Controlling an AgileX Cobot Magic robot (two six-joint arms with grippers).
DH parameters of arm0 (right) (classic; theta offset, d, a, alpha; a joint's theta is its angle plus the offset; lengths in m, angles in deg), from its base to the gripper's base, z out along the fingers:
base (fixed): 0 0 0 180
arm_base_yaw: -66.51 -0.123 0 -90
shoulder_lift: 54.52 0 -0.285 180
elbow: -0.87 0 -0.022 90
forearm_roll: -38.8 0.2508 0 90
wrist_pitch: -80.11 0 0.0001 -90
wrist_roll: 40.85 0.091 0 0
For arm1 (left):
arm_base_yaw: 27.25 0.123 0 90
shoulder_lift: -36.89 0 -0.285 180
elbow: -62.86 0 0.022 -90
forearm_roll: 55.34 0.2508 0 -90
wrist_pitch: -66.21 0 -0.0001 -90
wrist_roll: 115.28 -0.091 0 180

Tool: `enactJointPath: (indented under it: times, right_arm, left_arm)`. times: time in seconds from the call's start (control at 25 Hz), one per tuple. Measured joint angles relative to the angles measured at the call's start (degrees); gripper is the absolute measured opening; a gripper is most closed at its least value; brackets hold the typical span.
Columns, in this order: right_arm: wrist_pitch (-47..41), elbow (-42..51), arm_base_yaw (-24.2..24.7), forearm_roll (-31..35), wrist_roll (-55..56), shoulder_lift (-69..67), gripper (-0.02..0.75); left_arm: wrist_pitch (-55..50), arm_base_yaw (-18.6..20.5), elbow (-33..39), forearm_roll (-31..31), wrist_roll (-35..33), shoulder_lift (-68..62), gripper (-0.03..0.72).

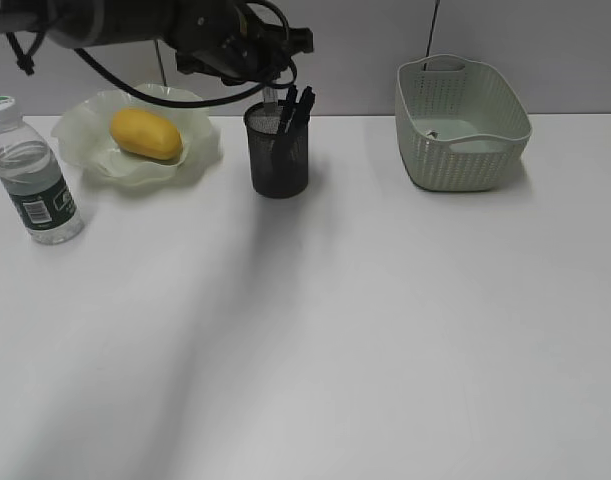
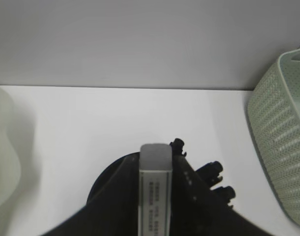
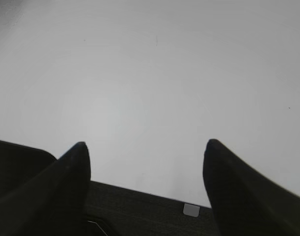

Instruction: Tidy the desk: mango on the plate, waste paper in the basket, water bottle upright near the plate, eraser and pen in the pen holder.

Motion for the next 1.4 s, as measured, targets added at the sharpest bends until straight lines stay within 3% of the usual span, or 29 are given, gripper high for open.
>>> enactJointPath:
  times: [0.2, 0.44, 0.76, 0.88, 1.12, 1.4]
  right_arm:
    - [0.0, 0.0, 0.0, 0.0, 0.0, 0.0, 0.566]
    - [0.0, 0.0, 0.0, 0.0, 0.0, 0.0, 0.566]
    - [0.0, 0.0, 0.0, 0.0, 0.0, 0.0, 0.566]
    - [0.0, 0.0, 0.0, 0.0, 0.0, 0.0, 0.566]
    - [0.0, 0.0, 0.0, 0.0, 0.0, 0.0, 0.566]
    - [0.0, 0.0, 0.0, 0.0, 0.0, 0.0, 0.566]
  left_arm:
    - [1.2, 0.0, 0.0, 3.7, -0.1, -2.0, 0.218]
    - [2.6, 0.0, 0.0, 6.2, -0.1, -2.1, 0.381]
    - [-6.8, -1.2, 0.0, 5.8, -0.8, 4.2, 0.408]
    - [-14.6, -1.9, 0.0, 2.9, -6.6, 8.1, 0.408]
    - [-32.2, -2.0, 0.0, -12.4, -24.7, 13.2, 0.408]
    - [-46.3, -2.1, 0.0, -15.4, -33.9, 17.7, 0.440]
